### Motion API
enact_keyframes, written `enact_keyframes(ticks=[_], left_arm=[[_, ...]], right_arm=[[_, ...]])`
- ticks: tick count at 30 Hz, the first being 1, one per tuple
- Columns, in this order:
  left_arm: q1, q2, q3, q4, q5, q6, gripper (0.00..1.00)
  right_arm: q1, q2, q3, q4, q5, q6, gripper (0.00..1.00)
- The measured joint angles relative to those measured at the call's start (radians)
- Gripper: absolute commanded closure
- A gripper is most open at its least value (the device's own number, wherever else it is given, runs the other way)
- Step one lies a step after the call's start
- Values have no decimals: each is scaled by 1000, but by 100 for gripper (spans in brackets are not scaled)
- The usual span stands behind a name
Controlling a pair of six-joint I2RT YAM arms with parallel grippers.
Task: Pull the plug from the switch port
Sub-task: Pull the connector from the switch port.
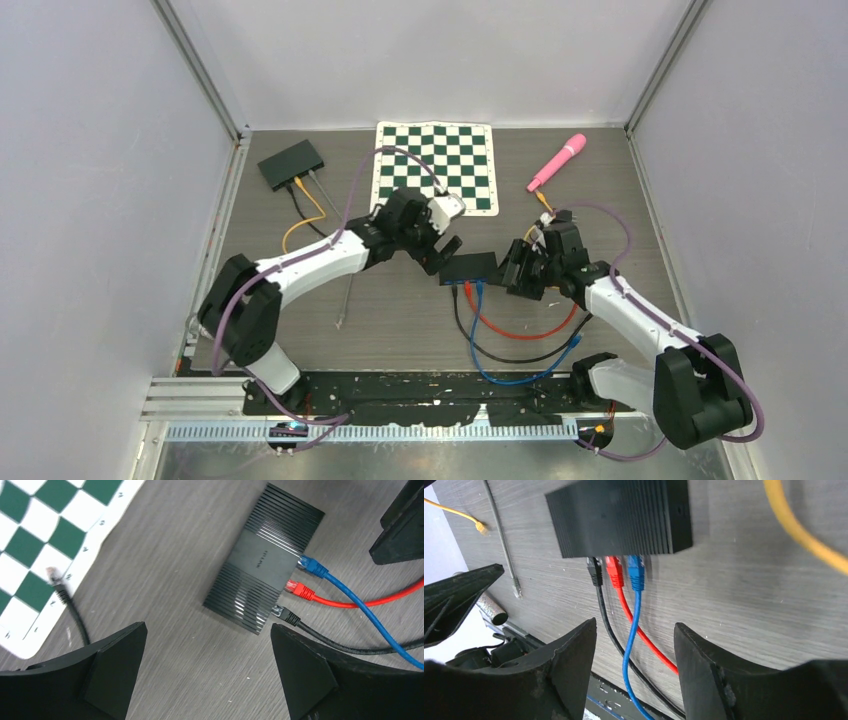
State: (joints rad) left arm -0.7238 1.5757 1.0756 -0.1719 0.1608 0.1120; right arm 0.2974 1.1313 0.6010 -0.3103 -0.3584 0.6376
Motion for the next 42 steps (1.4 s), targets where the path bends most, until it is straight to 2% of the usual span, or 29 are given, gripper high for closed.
enact_keyframes(ticks=[7,14,19,31,40,42], left_arm=[[-84,133,133,-140,2,110,1],[-98,219,250,-235,35,166,1],[-98,291,336,-314,48,211,1],[-99,405,412,-412,50,263,1],[-102,425,437,-420,61,263,1],[-102,443,446,-420,60,263,4]], right_arm=[[0,-14,-125,93,-55,120,37],[0,1,-133,143,-69,141,37],[0,86,-115,159,-82,141,37],[-13,126,-115,222,-105,168,37],[-14,163,-122,261,-118,191,37],[-13,173,-126,276,-121,198,37]])
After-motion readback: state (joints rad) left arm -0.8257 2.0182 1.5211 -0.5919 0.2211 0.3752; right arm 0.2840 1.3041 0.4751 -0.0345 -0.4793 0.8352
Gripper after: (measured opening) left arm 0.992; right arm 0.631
